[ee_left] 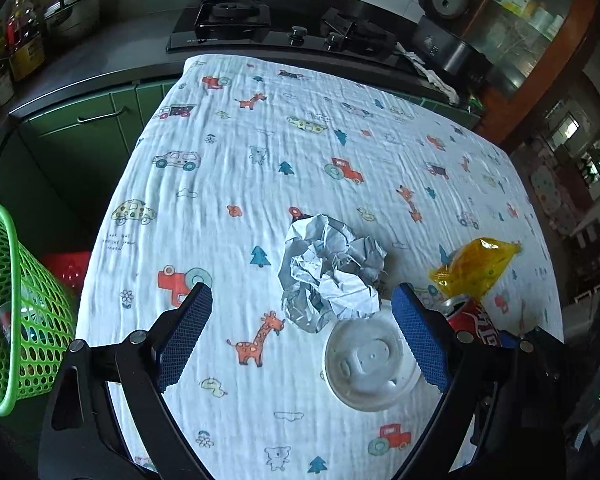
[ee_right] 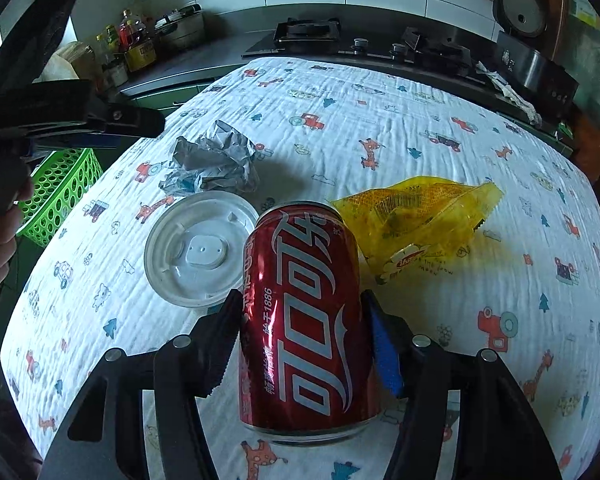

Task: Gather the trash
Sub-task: 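Grasp the red Coca-Cola can with the right gripper while the left gripper approaches the crumpled foil, then grasp the crumpled foil ball with the left gripper and lift it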

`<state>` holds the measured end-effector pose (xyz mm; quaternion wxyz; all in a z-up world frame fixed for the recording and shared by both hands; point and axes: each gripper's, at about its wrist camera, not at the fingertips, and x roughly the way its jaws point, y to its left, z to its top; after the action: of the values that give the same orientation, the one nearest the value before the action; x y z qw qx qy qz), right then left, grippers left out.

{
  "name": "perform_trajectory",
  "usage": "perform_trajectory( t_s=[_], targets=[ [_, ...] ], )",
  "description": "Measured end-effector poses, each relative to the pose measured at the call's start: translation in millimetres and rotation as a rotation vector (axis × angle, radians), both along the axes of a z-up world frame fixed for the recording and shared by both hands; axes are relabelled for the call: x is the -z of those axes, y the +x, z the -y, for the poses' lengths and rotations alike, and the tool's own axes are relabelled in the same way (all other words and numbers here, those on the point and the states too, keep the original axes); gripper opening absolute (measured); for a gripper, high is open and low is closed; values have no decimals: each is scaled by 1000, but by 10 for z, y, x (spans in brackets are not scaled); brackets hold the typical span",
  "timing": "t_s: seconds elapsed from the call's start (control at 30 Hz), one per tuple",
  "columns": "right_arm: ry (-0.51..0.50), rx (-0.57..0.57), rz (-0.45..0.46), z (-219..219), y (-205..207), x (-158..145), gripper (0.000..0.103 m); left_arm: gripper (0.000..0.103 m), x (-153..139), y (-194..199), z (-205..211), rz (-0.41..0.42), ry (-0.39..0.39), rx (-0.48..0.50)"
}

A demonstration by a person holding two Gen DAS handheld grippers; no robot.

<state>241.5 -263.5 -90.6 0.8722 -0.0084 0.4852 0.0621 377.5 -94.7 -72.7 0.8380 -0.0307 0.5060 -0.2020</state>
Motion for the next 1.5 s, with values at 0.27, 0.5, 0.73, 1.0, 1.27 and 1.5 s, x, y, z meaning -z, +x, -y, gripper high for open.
perform_trajectory(
  t_s=[0.27,0.5,0.73,1.0,1.27,1.5],
  targets=[
    [18,3,-19,-22,-165,0,58,91,164,158,220,-27,13,40],
    [19,-1,-26,-78,-247,8,58,90,350,288,340,-57,32,59],
    [11,-6,-28,-86,-239,9,58,75,479,320,430,-78,41,98],
    [1,-8,-26,-101,-218,23,58,56,540,318,453,-70,25,116],
    [4,-3,-17,-129,-229,37,58,40,460,235,394,-21,47,119],
    [28,-12,22,-252,-339,-108,58,38,187,48,58,41,29,85]
  ],
)
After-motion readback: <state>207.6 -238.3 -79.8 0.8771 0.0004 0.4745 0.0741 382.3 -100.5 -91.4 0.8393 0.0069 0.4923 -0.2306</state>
